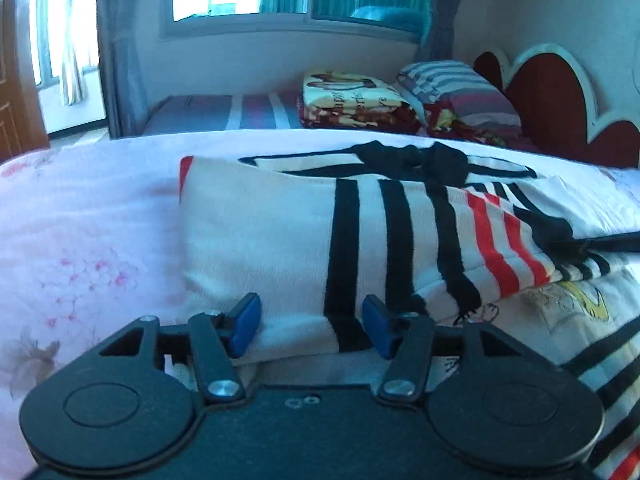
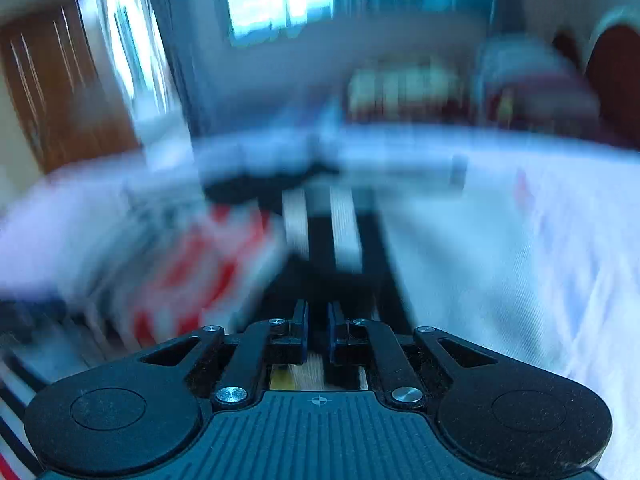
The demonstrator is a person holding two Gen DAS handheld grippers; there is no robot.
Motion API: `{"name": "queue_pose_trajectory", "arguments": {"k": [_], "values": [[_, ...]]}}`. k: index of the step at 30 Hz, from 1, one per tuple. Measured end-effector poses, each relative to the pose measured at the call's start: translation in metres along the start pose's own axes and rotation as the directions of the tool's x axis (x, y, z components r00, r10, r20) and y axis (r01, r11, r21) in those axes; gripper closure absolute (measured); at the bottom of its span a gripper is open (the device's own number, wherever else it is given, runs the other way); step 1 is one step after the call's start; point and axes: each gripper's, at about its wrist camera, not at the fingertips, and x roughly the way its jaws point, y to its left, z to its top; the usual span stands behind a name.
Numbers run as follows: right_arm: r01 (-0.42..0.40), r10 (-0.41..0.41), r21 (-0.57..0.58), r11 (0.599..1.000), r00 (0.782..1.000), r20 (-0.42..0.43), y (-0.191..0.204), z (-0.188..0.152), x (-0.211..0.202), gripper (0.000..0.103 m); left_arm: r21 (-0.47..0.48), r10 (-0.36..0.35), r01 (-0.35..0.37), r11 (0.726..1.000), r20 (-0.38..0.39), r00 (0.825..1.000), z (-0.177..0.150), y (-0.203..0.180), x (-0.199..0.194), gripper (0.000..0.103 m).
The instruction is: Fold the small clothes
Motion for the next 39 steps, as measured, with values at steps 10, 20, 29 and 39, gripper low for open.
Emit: {"name": "queue_pose_trajectory", "arguments": {"k": [10, 20, 29, 39], "values": [[-0.062, 0.061, 0.011, 0.998, 0.996, 0.061, 0.019, 0.057, 0.038, 0.096, -0.044, 0.008, -0.005, 0.999, 0.065, 0.998, 0.075, 0.041, 0.052, 0.042], [-0.064, 0.060, 0.030, 0.997, 0.989, 0.135, 0.024, 0.057, 0.035, 0.096, -0.073, -0.003, 0.012, 0.997, 0.124, 0.992, 0.075, 0.045, 0.032, 0.039], [-0.130, 0.131, -0.047, 0.990, 0.991, 0.001, 0.049, 0.035, 0.054, 0.096, 0.061, -0.096, 0.095, 0.994, 0.012, 0.995, 0.035, -0.027, 0.059, 0.028], [-0.042, 0.039, 0.024, 0.999, 0.996, 0.083, -0.005, 0.018, -0.011, 0.096, 0.035, -0.084, 0.081, 0.996, 0.071, 0.994, 0.035, -0.013, 0.029, 0.035]]}}
